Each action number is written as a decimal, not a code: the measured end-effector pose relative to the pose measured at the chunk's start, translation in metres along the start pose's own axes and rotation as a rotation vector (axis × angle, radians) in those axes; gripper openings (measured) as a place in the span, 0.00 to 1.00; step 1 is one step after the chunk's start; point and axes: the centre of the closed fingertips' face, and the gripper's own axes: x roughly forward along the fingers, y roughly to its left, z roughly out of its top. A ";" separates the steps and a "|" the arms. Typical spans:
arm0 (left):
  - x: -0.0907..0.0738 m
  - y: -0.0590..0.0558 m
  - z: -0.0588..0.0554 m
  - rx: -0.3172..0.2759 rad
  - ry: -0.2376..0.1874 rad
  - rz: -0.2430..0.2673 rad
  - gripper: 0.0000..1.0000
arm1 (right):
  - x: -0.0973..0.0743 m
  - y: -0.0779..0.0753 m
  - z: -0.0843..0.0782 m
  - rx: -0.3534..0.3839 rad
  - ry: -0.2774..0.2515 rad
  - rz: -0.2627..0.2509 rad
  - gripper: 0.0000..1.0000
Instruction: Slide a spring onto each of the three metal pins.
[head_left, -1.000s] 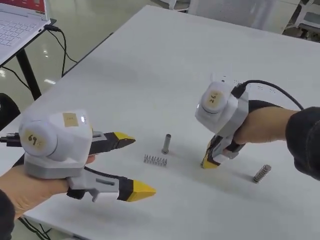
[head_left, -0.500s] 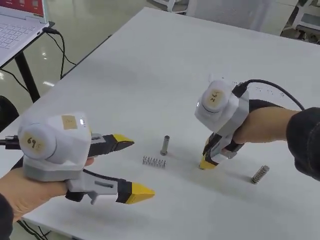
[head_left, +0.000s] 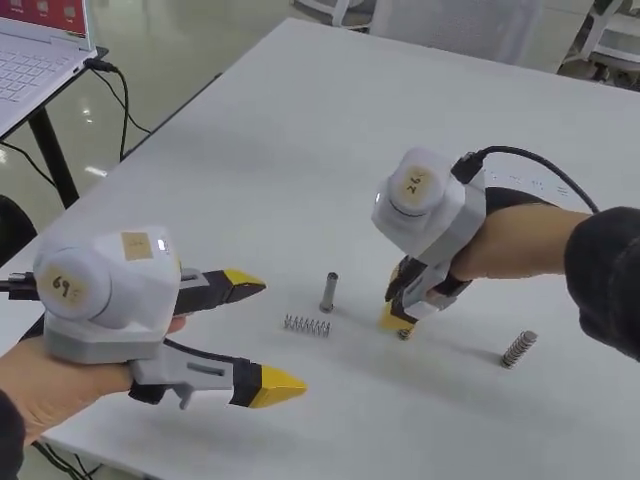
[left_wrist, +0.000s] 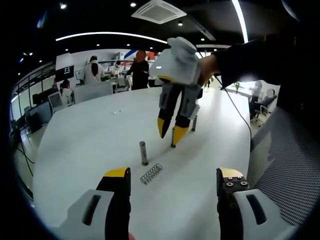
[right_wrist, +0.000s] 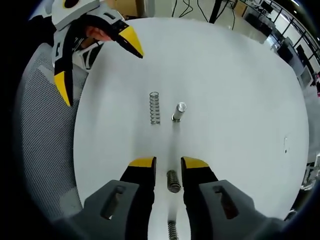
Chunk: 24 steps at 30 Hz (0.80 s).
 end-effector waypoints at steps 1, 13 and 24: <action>0.000 0.000 0.000 0.001 0.000 0.000 0.68 | 0.000 0.001 0.002 -0.003 -0.004 0.001 0.22; -0.003 0.001 -0.001 0.001 -0.001 0.006 0.68 | 0.012 0.016 0.025 -0.027 -0.046 0.025 0.21; -0.004 0.002 -0.004 -0.005 0.002 0.009 0.68 | 0.026 0.018 0.036 -0.018 -0.073 0.033 0.19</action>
